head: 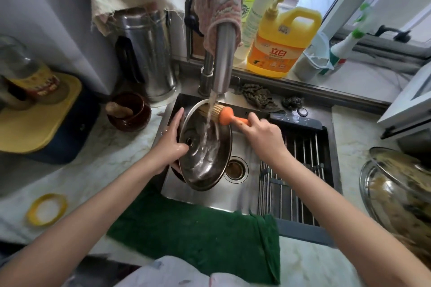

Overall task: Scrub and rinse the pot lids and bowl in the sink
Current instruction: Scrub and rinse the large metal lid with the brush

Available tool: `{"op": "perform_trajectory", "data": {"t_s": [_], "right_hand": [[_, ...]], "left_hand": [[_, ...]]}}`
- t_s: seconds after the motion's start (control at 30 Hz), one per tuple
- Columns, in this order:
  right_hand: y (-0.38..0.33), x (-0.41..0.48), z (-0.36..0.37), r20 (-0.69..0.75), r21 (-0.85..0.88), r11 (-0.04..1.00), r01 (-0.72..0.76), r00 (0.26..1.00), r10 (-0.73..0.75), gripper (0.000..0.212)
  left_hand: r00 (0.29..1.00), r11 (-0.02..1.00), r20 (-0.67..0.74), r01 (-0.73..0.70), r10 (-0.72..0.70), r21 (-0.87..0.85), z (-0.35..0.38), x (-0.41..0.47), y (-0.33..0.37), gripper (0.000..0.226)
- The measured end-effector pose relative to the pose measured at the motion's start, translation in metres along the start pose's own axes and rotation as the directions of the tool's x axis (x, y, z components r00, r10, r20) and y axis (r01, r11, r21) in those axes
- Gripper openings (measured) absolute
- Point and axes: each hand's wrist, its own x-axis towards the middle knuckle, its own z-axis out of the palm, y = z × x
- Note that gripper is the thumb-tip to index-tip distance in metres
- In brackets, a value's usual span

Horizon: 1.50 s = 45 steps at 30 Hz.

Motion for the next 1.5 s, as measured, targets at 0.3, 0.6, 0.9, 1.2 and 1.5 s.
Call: {"op": "perform_trajectory", "data": {"t_s": [0.3, 0.6, 0.9, 1.2, 1.5], "right_hand": [[-0.021, -0.005, -0.022, 0.808, 0.077, 0.8, -0.595, 0.508, 0.3, 0.032], [-0.051, -0.02, -0.062, 0.452, 0.589, 0.774, -0.232, 0.889, -0.077, 0.033], [-0.013, 0.0, -0.063, 0.433, 0.259, 0.964, -0.057, 0.899, -0.063, 0.031], [-0.005, -0.008, -0.064, 0.427, 0.315, 0.949, -0.009, 0.894, -0.133, 0.033], [-0.009, -0.004, -0.064, 0.436, 0.241, 0.969, -0.053, 0.898, -0.06, 0.034]], "left_hand": [[0.97, 0.933, 0.003, 0.234, -0.242, -0.275, 0.017, -0.005, -0.018, 0.095], [0.928, 0.74, 0.113, 0.354, -0.356, -0.572, 0.016, -0.006, -0.033, 0.043], [0.94, 0.738, 0.071, 0.307, -0.333, -0.601, 0.012, -0.012, -0.033, 0.014], [0.963, 0.75, 0.024, 0.225, -0.269, -0.622, 0.003, -0.009, -0.029, 0.049], [0.993, 0.861, 0.001, 0.099, -0.114, -0.499, -0.006, -0.002, -0.027, 0.083]]}}
